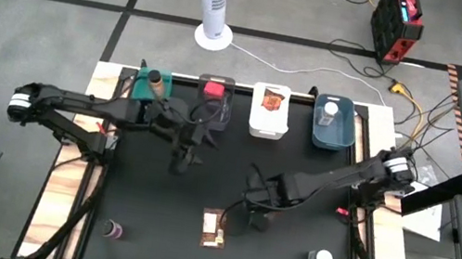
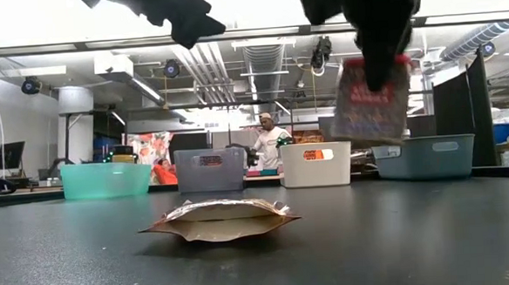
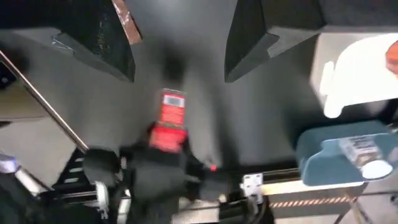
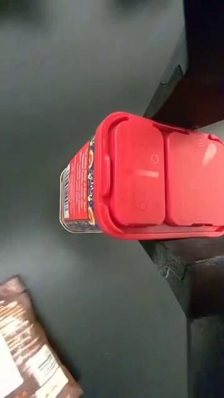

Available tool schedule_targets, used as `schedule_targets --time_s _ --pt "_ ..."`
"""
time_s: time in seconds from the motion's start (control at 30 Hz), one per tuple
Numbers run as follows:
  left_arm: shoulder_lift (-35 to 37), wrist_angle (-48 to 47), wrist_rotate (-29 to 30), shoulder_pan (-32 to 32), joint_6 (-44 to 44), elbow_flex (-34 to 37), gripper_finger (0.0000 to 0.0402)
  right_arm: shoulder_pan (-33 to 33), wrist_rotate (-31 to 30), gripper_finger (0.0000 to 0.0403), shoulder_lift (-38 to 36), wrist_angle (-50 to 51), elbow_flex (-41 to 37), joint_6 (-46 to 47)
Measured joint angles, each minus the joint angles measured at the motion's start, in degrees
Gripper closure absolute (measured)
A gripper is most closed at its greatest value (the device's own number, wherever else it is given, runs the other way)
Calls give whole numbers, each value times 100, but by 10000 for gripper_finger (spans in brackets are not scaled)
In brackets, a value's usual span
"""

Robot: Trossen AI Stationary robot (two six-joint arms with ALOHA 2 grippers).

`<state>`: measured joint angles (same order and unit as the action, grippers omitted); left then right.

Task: Sort spices by type
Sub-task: Put the red seasoning can into the black bin

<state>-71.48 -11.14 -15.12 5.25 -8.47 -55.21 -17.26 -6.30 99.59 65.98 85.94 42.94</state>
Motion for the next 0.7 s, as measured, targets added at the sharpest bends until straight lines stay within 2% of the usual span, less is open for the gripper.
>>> schedule_targets --time_s 0.2,0.33,0.5,0.7 --pt "-7 1279 -50 -279 107 807 169 -13 -1053 194 -232 -79 4 -1443" --pt "-2 1859 -58 -430 342 1120 169 49 -1674 191 -286 -318 4 -2091" --pt "26 1828 -34 -434 858 1069 169 413 -1776 189 -393 -703 2 -2625" --pt "13 1760 4 -448 808 1078 169 661 -1736 191 -429 -1093 61 -3636"
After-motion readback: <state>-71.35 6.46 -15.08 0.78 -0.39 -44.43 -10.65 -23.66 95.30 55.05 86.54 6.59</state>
